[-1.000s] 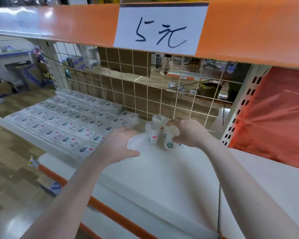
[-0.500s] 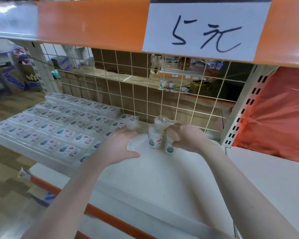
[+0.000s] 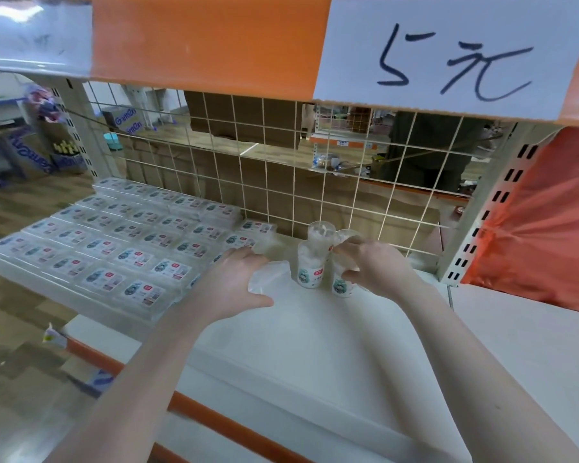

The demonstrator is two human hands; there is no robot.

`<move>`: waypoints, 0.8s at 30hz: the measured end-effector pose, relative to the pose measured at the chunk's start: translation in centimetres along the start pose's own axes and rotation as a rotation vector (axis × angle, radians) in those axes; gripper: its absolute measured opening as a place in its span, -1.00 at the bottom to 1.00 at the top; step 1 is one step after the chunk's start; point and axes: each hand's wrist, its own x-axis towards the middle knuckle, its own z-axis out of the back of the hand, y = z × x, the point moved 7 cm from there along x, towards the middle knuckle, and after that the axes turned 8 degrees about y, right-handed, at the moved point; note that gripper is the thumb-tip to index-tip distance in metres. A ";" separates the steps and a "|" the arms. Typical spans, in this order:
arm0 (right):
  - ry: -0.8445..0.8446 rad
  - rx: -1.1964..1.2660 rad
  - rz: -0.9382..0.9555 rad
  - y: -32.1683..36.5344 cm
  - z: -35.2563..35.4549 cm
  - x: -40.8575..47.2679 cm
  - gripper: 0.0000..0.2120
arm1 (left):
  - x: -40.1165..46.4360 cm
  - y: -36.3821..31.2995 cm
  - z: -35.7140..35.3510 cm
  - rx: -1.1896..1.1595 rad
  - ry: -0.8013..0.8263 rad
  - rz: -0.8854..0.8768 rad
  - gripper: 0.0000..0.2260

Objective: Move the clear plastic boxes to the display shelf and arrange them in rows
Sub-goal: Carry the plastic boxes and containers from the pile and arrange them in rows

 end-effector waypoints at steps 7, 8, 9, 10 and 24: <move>-0.196 0.075 0.060 0.1 0.6 -0.9 -0.72 | -0.4 0.5 0.1 -0.010 -0.004 0.032 -0.38; -0.249 0.080 0.077 0.2 0.8 -1.2 -0.74 | -0.5 0.6 0.2 -0.003 -0.011 0.041 -0.38; -0.299 0.086 0.091 0.3 1.0 -1.4 -0.76 | -0.7 0.8 0.3 0.006 -0.021 0.050 -0.38; -0.346 0.095 0.097 0.4 1.1 -1.6 -0.76 | -0.8 1.0 0.5 0.014 -0.030 0.056 -0.38; -0.530 0.063 -0.166 9.8 0.7 -1.8 -0.72 | -2.4 9.6 2.4 0.018 -0.004 -0.072 -0.35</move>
